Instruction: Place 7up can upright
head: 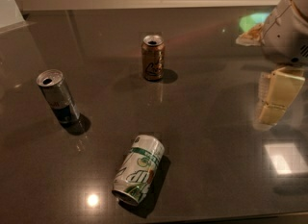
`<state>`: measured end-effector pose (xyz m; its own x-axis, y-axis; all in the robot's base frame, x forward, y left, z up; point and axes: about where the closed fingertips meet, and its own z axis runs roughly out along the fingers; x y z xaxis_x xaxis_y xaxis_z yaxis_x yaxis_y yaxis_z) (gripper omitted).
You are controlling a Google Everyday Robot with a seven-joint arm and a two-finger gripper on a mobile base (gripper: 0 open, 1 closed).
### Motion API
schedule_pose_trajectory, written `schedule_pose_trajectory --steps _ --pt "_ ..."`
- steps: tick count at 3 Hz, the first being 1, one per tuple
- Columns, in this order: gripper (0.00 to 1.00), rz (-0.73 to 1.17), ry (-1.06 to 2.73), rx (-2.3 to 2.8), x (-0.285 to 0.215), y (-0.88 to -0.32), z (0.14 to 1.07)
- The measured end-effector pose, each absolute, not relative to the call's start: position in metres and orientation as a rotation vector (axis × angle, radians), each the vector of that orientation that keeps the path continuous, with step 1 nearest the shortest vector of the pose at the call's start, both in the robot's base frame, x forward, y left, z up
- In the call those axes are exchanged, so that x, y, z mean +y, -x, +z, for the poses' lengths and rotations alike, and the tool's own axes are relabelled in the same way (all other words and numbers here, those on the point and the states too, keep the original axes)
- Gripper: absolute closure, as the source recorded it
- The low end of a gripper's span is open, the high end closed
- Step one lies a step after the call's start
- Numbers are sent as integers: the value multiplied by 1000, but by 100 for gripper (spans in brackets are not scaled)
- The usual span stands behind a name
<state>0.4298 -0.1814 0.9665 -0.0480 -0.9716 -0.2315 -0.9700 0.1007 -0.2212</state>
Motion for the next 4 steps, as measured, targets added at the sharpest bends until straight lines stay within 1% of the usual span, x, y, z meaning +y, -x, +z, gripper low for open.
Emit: schedule_pose_trajectory --steps 2,3,4 --pt "0 180 2329 1564 -89 -393 938" --pt "0 220 2472 1333 -52 -376 925" --pt "0 217 2582 1141 -25 -364 911"
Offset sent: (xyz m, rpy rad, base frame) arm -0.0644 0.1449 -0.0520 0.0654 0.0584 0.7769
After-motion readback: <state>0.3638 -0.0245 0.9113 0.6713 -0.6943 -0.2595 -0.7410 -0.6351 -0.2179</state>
